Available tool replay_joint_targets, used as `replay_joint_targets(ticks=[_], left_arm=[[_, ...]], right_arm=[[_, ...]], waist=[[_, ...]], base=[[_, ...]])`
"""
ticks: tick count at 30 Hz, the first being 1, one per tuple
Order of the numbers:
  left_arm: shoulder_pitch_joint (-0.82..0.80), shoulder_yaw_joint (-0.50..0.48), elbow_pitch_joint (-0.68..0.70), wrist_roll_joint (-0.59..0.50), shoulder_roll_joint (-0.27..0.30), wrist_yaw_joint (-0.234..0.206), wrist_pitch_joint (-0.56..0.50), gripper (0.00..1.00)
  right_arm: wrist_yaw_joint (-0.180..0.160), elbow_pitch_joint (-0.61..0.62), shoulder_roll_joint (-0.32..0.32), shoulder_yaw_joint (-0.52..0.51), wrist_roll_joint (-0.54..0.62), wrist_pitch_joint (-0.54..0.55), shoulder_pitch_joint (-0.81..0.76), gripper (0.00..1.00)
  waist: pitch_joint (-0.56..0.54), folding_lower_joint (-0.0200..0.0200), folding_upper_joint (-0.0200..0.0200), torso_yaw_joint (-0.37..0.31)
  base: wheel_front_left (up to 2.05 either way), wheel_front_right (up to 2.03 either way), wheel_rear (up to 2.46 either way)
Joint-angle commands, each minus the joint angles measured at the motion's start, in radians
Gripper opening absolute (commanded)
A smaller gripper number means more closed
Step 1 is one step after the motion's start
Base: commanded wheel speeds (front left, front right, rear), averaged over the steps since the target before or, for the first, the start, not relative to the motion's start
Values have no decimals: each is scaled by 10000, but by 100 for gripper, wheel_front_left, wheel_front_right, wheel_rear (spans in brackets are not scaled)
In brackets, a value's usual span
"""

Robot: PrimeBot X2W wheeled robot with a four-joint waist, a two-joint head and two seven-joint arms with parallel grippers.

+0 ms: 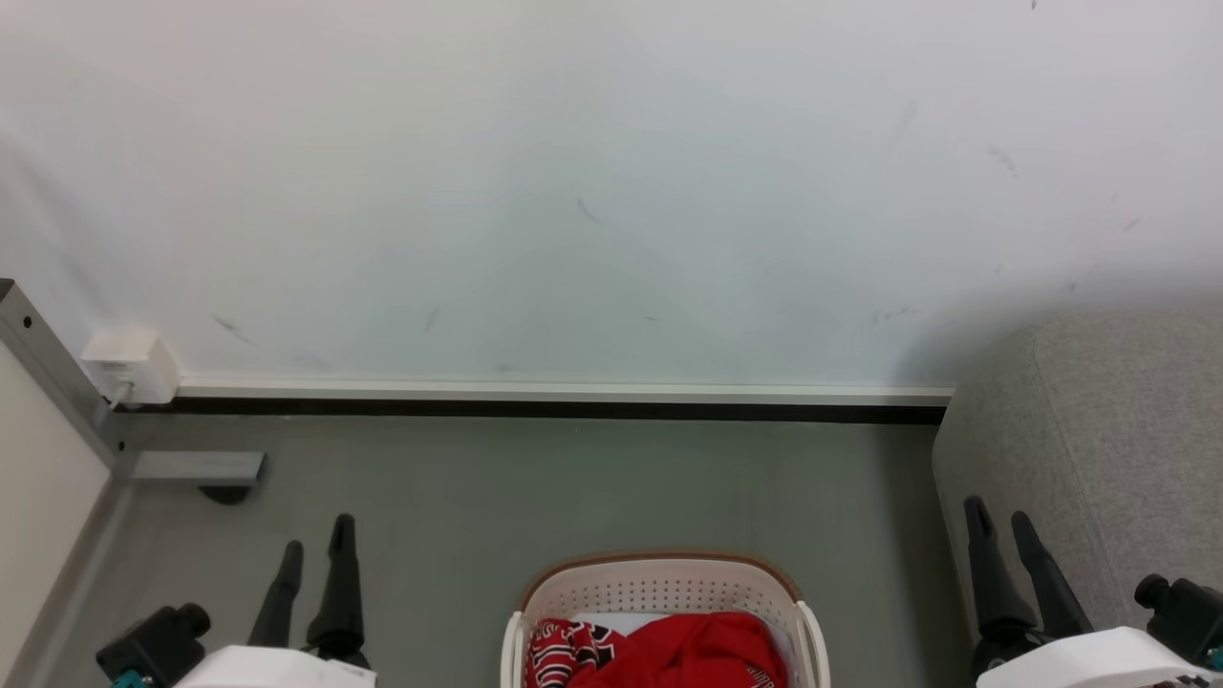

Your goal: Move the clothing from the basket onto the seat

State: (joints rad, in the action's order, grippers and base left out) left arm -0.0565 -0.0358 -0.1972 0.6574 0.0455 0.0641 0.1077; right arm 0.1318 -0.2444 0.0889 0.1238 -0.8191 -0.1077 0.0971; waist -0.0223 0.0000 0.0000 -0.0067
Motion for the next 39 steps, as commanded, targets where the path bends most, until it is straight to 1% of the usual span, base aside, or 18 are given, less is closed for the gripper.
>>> replay_joint_targets(ticks=[1,17,39], left_arm=[[-20,-8,50,-443,128,-37,143,100],[56,87,78,-2136,145,-139,570,100],[94,192,64,-3979,96,-245,1048,100]], right_arm=[[-10,52,47,73,353,-129,211,100],[-12,-18,29,155,2045,-566,176,100],[-16,-103,26,533,3672,-1052,300,100]], waist=[[-13,0,0,-10],[-83,0,0,-45],[-104,0,0,-107]], base=[[0,0,0],[0,0,0],[0,0,0]])
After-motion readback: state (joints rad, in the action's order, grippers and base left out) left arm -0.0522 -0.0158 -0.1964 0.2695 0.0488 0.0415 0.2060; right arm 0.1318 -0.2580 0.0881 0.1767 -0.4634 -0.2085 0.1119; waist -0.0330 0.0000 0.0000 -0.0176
